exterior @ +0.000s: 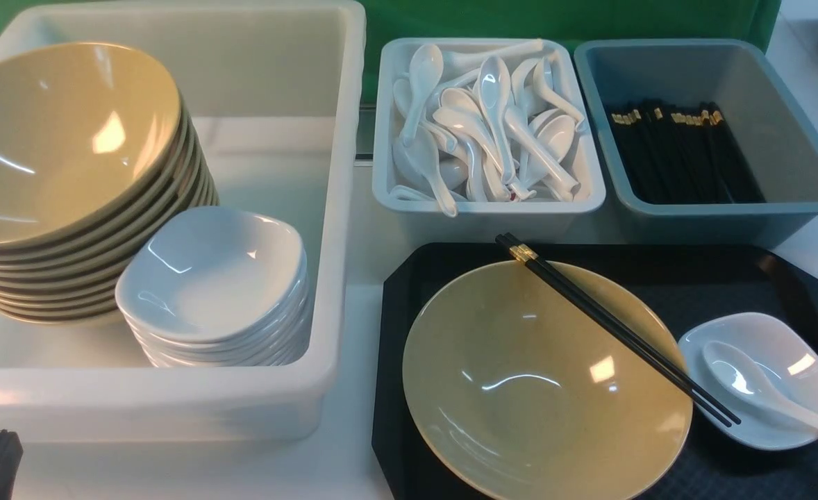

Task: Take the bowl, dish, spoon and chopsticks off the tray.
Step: Use the right arm to grab the chopsticks

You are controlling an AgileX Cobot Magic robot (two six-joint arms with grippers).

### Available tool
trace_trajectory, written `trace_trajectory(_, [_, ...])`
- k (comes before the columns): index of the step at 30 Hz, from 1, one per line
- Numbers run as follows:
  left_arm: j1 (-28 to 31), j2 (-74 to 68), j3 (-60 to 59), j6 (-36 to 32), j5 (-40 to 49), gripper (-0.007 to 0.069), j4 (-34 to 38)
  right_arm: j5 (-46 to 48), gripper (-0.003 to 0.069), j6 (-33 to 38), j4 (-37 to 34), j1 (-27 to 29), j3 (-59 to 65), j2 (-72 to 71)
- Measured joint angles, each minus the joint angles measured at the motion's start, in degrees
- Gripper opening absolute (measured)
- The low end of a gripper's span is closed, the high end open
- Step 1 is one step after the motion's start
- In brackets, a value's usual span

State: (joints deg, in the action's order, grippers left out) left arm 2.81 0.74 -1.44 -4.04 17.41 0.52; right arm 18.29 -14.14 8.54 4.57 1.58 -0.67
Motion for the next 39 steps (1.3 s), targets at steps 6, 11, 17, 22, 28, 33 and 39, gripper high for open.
trace_trajectory(6, [0.0, 0.0, 0.0, 0.0, 0.0, -0.0011, 0.0, 0.0, 0.0239, 0.0, 0.0, 0.0, 0.0, 0.0])
trace_trajectory(11, [0.0, 0.0, 0.0, 0.0, 0.0, -0.0011, 0.0, 0.0, 0.0239, 0.0, 0.0, 0.0, 0.0, 0.0])
trace_trajectory(17, [0.0, 0.0, 0.0, 0.0, 0.0, -0.0011, 0.0, 0.0, 0.0239, 0.0, 0.0, 0.0, 0.0, 0.0])
trace_trajectory(22, [0.0, 0.0, 0.0, 0.0, 0.0, -0.0011, 0.0, 0.0, 0.0239, 0.0, 0.0, 0.0, 0.0, 0.0])
trace_trajectory(28, [0.0, 0.0, 0.0, 0.0, 0.0, -0.0011, 0.0, 0.0, 0.0239, 1.1, 0.0, 0.0, 0.0, 0.0])
trace_trajectory(33, [0.0, 0.0, 0.0, 0.0, 0.0, -0.0011, 0.0, 0.0, 0.0239, 1.3, 0.0, 0.0, 0.0, 0.0])
trace_trajectory(39, [0.0, 0.0, 0.0, 0.0, 0.0, -0.0011, 0.0, 0.0, 0.0239, -0.5, 0.0, 0.0, 0.0, 0.0])
